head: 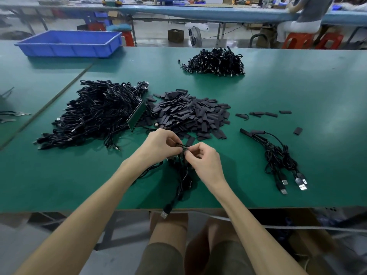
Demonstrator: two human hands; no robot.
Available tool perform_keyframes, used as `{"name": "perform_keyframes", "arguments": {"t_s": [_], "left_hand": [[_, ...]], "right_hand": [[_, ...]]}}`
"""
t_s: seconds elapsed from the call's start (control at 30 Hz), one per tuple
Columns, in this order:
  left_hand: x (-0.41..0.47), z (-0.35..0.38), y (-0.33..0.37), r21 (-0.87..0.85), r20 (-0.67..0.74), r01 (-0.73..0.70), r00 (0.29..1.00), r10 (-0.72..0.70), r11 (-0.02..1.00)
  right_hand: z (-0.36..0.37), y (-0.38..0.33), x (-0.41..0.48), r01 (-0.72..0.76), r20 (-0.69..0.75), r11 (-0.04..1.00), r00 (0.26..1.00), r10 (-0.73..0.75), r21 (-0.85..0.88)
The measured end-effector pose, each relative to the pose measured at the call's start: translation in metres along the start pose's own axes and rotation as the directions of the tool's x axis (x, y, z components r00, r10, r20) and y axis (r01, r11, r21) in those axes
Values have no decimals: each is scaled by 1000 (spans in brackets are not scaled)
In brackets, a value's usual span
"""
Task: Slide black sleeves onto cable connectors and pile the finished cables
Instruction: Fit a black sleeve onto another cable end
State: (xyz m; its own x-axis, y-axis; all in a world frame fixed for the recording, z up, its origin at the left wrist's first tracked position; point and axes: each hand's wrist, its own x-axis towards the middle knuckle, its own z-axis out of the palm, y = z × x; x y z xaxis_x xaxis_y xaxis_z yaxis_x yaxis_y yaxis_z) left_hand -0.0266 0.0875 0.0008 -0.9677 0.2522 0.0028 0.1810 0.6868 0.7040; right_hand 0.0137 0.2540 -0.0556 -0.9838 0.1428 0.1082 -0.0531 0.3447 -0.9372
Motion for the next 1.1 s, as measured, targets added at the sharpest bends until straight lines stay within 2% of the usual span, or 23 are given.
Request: {"name": "perform_keyframes", "arguments": {"t_s": [0.5, 0.67, 0.77, 0.83, 0.9, 0.93, 1.0, 1.03, 1.1], "left_hand": [[-3, 20, 4, 6, -137, 4, 991, -3, 1000], [0, -1, -12, 110, -186, 44, 982, -23, 993], [-5, -17, -25, 140, -244, 108, 967, -71, 984], [-10, -21, -33, 268, -275, 158, 958, -82, 950], [-15, -18, -36, 458, -332, 154, 943, 8, 875], [-17, -16, -35, 497, -351, 112, 933, 81, 861], [-21, -10, -28, 464, -265, -59, 943, 202, 884], [-23, -7, -23, 406, -153, -146, 962, 224, 902], [-26, 3, -20, 329, 75, -211, 978, 197, 920]], "right_hand": [[1, 0, 0, -13, -40, 999, 999, 11, -49], [-1, 0, -1, -17, -40, 995, 999, 21, 95], [-2, -3, -1, -44, -63, 959, 996, 65, 280], [-4, -4, -1, -65, -49, 902, 994, 95, 426], [-6, -5, -2, -67, -22, 890, 996, 86, 450], [-6, -5, -2, -67, -18, 898, 996, 82, 434], [-6, -4, -1, -65, -35, 907, 996, 87, 415], [-6, -3, 0, -61, -48, 908, 995, 89, 415], [-6, -1, 1, -53, -70, 908, 993, 90, 415]]}}
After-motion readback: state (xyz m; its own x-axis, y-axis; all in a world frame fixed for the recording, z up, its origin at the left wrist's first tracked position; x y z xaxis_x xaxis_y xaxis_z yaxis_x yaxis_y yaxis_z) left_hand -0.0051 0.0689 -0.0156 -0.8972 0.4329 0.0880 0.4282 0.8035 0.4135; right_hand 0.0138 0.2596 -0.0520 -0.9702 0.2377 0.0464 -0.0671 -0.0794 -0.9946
